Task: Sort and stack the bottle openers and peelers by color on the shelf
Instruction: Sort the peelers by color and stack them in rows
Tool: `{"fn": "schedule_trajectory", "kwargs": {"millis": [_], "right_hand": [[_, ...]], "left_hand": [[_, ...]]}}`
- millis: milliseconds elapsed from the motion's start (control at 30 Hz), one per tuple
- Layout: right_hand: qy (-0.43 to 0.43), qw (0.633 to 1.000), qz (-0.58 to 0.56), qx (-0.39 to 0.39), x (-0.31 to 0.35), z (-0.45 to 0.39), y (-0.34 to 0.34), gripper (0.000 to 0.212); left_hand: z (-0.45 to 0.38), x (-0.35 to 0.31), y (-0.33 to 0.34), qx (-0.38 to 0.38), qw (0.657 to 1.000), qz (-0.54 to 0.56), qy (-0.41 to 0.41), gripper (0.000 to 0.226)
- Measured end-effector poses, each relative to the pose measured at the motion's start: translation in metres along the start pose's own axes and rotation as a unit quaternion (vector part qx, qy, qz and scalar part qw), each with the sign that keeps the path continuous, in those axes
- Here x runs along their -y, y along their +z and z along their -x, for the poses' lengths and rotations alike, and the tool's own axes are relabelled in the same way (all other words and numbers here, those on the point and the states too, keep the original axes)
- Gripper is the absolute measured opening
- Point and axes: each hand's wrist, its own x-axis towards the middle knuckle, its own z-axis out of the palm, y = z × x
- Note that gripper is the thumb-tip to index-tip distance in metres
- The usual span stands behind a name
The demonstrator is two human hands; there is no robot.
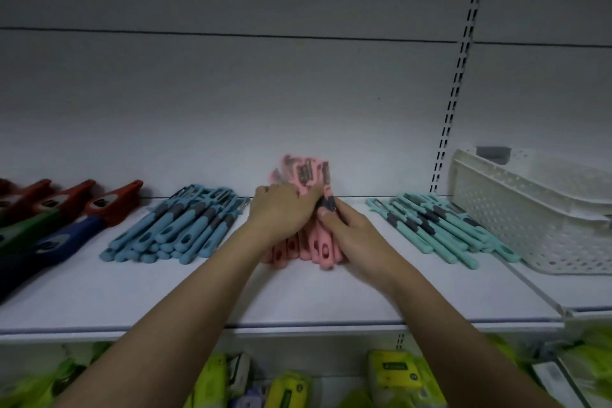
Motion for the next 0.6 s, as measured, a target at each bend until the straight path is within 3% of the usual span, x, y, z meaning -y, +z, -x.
{"fn": "schedule_trajectory", "kwargs": {"millis": [133, 233, 333, 400, 600], "right_hand": [[-0.024, 0.982, 0.169, -0.074, 0.005, 0.005, 0.003, 0.025], [-0.048, 0.956, 0.256, -0.137, -0.005, 0.001, -0.001, 0.031], [-0.049, 0.945, 0.235, -0.222, -0.006, 0.000, -0.006, 0.028], [-0.024, 0.946, 0.220, -0.238, -0.005, 0.001, -0.010, 0.024], [0.048, 0.940, 0.248, -0.230, -0.007, -0.002, -0.010, 0.027]], "left_hand": [[0.011, 0.053, 0.025, -0.038, 0.999, 0.023, 0.029, 0.079], [0.017, 0.057, 0.029, -0.030, 0.999, 0.020, 0.034, 0.072], [0.024, 0.052, 0.027, -0.053, 0.997, 0.023, 0.043, 0.082], [0.029, 0.051, 0.027, -0.060, 0.997, 0.014, 0.056, 0.085], [0.038, 0.045, 0.022, -0.030, 0.997, -0.001, 0.065, 0.056]]}}
